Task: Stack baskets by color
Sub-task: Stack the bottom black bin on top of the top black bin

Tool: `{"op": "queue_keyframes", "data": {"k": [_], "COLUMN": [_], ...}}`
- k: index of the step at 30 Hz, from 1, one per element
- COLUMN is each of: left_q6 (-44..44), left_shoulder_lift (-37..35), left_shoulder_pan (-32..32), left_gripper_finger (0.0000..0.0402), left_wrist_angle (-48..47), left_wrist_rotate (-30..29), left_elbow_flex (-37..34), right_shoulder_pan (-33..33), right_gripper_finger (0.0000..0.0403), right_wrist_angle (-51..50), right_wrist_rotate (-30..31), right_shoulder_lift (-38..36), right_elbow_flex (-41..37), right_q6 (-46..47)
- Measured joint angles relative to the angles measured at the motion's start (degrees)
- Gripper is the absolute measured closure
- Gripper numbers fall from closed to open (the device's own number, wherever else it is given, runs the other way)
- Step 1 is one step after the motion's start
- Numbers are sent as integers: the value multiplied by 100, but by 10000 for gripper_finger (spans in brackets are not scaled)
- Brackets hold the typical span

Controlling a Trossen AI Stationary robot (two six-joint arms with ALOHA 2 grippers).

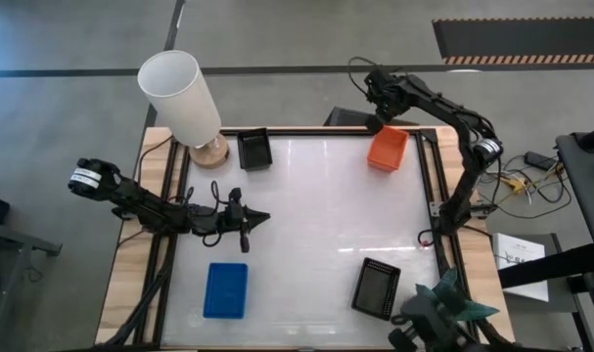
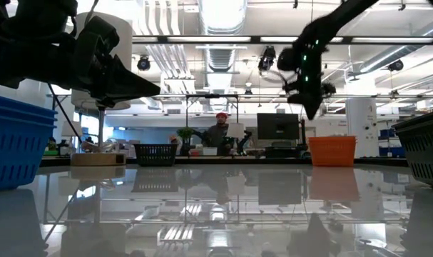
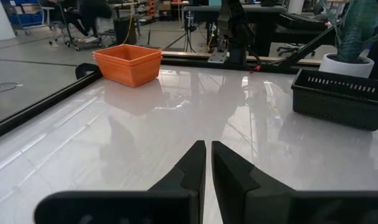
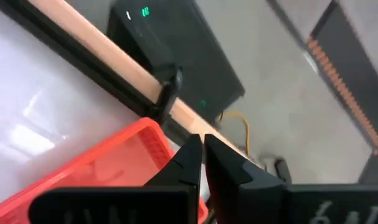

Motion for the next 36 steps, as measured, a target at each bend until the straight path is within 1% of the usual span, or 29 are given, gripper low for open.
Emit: {"op": "queue_keyframes", "data": {"k": [2, 5, 8, 10, 13, 18, 21, 24, 26, 30, 33, 36], "left_q6": [0, 0, 0, 0, -4, -4, -4, -4, -4, -4, -3, -2], "left_shoulder_lift": [0, 0, 0, 0, 0, 0, 0, 0, 0, 0, 0, 0], "left_shoulder_pan": [2, 2, 1, 1, 2, 2, 0, 0, 0, 0, 1, 2], "left_gripper_finger": [391, 391, 391, 391, 391, 391, 391, 391, 391, 391, 391, 391], "left_wrist_angle": [0, 0, 1, 2, 7, 11, 13, 13, 12, 11, 9, 9], "left_wrist_rotate": [0, 10, 20, 28, 87, 168, 183, 191, 195, 199, 203, 205], "left_elbow_flex": [0, 0, 0, 0, 0, 4, 9, 9, 9, 9, 9, 9], "right_shoulder_pan": [119, 373, 784, 1080, 1526, 2561, 3428, 4521, 5300, 6675, 7422, 7928], "right_gripper_finger": [390, 390, 390, 390, 390, 390, 385, 362, 337, 279, 241, 221], "right_wrist_angle": [-50, -40, 189, 339, 466, 578, 441, 403, 403, 493, 492, 531], "right_wrist_rotate": [-96, -570, -773, -851, -1172, -1217, -1323, -1419, -1415, -1369, -1384, -1354], "right_shoulder_lift": [-267, -720, -1214, -1553, -2022, -2953, -3459, -3795, -3877, -3739, -3500, -3264], "right_elbow_flex": [4, -238, -719, -1159, -1859, -2819, -3246, -3556, -3687, -3753, -3672, -3586], "right_q6": [-39, 25, 44, 152, 396, 1290, 2041, 2850, 3407, 4360, 4880, 5416]}}
